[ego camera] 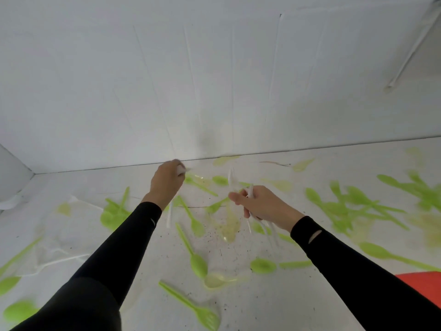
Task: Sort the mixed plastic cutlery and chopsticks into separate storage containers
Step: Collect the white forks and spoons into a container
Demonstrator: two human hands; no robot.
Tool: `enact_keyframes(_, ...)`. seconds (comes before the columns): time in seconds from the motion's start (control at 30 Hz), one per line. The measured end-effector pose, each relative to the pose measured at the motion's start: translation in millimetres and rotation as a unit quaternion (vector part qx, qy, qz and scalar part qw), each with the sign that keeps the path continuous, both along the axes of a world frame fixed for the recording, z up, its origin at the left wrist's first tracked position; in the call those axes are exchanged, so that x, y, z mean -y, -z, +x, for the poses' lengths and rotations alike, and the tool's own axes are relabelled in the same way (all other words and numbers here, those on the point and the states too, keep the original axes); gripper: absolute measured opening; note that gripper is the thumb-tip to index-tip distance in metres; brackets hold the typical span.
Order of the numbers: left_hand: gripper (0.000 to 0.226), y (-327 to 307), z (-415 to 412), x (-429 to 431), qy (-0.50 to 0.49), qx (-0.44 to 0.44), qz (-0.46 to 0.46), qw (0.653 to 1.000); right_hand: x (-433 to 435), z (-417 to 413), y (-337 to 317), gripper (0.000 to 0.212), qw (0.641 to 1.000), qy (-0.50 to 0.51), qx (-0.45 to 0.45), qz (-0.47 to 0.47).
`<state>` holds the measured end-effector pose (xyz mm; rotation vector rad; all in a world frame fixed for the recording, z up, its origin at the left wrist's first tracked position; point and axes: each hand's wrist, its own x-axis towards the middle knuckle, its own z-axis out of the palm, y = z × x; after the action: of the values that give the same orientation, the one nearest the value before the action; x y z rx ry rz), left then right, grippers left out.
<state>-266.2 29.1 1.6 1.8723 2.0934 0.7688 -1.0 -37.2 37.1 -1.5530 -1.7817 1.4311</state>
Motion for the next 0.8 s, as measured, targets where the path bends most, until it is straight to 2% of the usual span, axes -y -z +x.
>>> enact_keyframes(0.07, 0.009, -39.8, 48.8, 5.3, 0.044, 0.121, 0.033, 0.991, -5.3, 12.8, -11.5, 0.043, 0.998, 0.039, -0.034, 0.024)
enact_keyframes(0.13, 0.019, -72.1, 98.0, 12.5, 0.067, 0.222, 0.037, 0.972, -8.3, 31.9, -26.0, 0.039, 0.992, 0.088, -0.076, 0.049)
enact_keyframes(0.27, 0.029, -105.6, 197.0, 28.0, 0.131, 0.387, 0.004, 0.913, -3.3, 98.5, -56.8, 0.031, 0.969, 0.200, -0.080, 0.124)
enact_keyframes(0.37, 0.029, -111.1, 278.7, 38.9, 0.159, 0.438, 0.000, 0.885, 13.2, 169.6, -71.0, 0.040, 0.968, 0.197, -0.059, 0.145)
enact_keyframes(0.5, 0.023, -109.0, 400.7, 54.1, 0.196, 0.492, -0.013, 0.848, 45.3, 283.3, -80.5, 0.035, 0.965, 0.195, -0.055, 0.168)
enact_keyframes(0.63, 0.034, -100.4, 495.4, 72.6, 0.190, 0.564, -0.031, 0.803, 67.0, 371.0, -82.3, 0.033, 0.953, 0.241, -0.043, 0.178)
enact_keyframes(0.8, 0.012, -87.3, 569.9, 85.4, 0.180, 0.608, -0.061, 0.771, 84.7, 448.1, -78.4, 0.034, 0.959, 0.234, -0.038, 0.152)
